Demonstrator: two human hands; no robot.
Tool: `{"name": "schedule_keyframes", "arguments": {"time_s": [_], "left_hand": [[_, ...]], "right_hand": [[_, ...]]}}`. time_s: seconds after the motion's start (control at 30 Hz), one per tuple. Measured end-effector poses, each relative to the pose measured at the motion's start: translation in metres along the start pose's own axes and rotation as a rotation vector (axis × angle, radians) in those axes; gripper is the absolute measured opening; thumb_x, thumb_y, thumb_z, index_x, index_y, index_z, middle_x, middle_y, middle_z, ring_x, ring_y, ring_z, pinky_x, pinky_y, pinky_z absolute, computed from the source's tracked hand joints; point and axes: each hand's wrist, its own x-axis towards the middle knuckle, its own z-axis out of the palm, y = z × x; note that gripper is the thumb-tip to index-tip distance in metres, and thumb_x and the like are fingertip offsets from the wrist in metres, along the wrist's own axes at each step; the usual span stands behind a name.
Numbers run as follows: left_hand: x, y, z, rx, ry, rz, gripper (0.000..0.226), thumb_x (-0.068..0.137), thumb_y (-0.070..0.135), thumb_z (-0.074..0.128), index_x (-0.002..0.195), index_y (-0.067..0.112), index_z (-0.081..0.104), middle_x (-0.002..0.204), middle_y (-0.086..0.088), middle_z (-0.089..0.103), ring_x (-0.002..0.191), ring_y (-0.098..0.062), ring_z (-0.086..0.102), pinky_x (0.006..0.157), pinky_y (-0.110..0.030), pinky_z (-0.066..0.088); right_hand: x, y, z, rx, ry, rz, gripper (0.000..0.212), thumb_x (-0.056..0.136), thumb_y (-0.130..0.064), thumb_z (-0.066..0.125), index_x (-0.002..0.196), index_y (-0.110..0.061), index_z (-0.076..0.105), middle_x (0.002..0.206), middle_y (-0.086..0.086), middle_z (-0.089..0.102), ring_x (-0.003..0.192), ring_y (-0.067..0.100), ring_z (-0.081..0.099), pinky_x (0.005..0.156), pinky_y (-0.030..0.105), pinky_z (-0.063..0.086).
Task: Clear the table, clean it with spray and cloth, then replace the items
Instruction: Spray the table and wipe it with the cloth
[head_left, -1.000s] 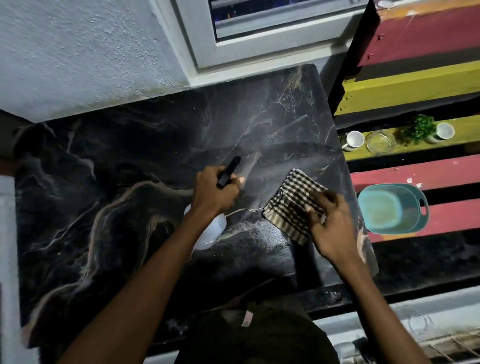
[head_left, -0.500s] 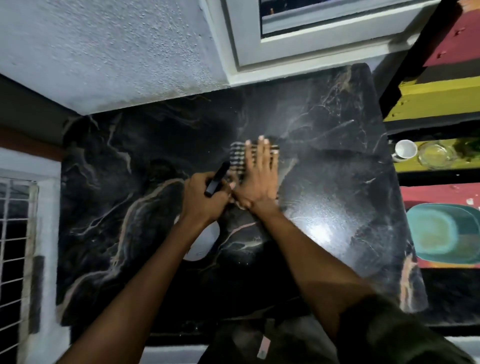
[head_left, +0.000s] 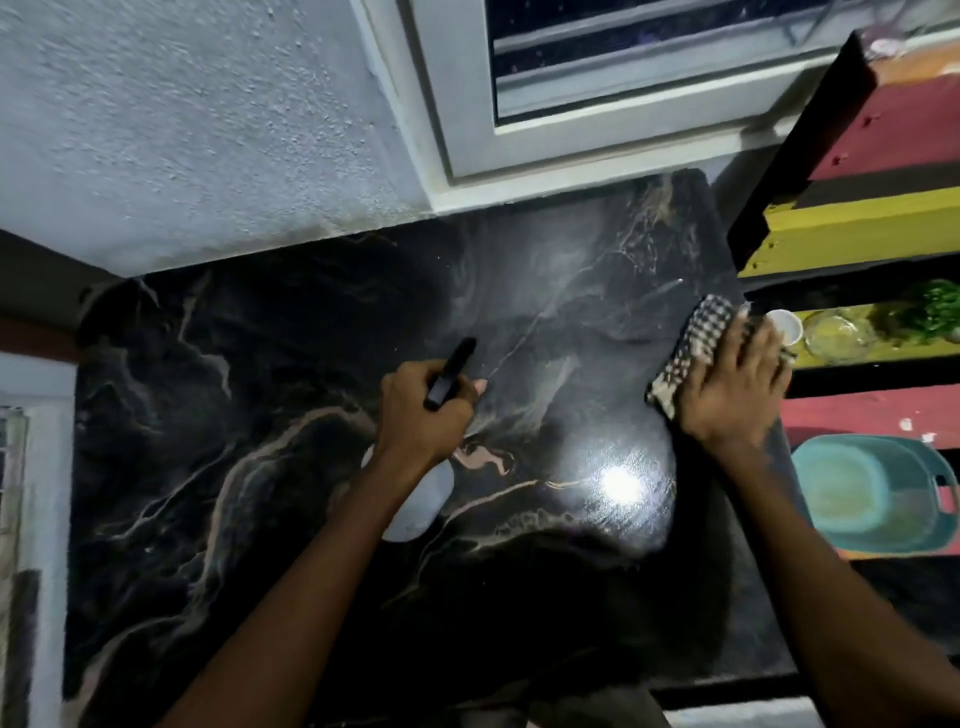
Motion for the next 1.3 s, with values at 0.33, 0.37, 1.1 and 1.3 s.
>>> {"name": "schedule_keyframes", "arguments": {"time_s": [0.33, 0.37, 1.1, 1.3], "left_hand": [[0.036, 0.039, 0.024, 0.162, -0.065, 0.075, 0.033, 0.079, 0.029, 0.072, 0.058, 0.006, 0.062, 0.054, -0.014, 0.063, 0.053, -0.032, 0.062, 0.050, -0.048, 0.052], [0.041, 0.046, 0.027, 0.191, -0.091, 0.093, 0.035, 0.080, 0.029, 0.074, 0.056, 0.006, 0.062, 0.051, -0.013, 0.061, 0.049, -0.030, 0.060, 0.047, -0.044, 0.051], [0.107, 0.103, 0.066, 0.120, -0.178, 0.173, 0.046, 0.078, 0.048, 0.077, 0.057, 0.011, 0.062, 0.052, -0.007, 0.062, 0.050, -0.026, 0.060, 0.050, -0.038, 0.050], [0.114, 0.074, 0.040, 0.045, -0.023, 0.105, 0.038, 0.079, 0.043, 0.077, 0.065, 0.008, 0.068, 0.064, -0.011, 0.070, 0.064, -0.028, 0.069, 0.061, -0.044, 0.057]], "right_hand": [[-0.030, -0.154, 0.035, 0.002, -0.086, -0.392, 0.073, 0.103, -0.055, 0.011, 0.160, -0.010, 0.002, 0.167, 0.016, -0.005, 0.155, 0.028, -0.010, 0.125, 0.049, 0.002], [-0.048, -0.141, 0.036, 0.010, -0.097, -0.408, 0.072, 0.104, -0.053, 0.017, 0.160, -0.010, 0.003, 0.168, 0.015, -0.005, 0.155, 0.027, -0.009, 0.126, 0.049, 0.002], [0.082, -0.033, -0.002, 0.139, 0.131, 0.173, 0.069, 0.100, -0.044, 0.015, 0.160, -0.010, 0.011, 0.166, 0.020, 0.009, 0.154, 0.034, 0.007, 0.124, 0.053, 0.010], [0.158, -0.168, 0.002, 0.082, 0.040, 0.178, 0.092, 0.095, -0.064, 0.008, 0.157, 0.004, 0.006, 0.163, 0.030, 0.001, 0.153, 0.040, -0.005, 0.124, 0.052, 0.002]]}}
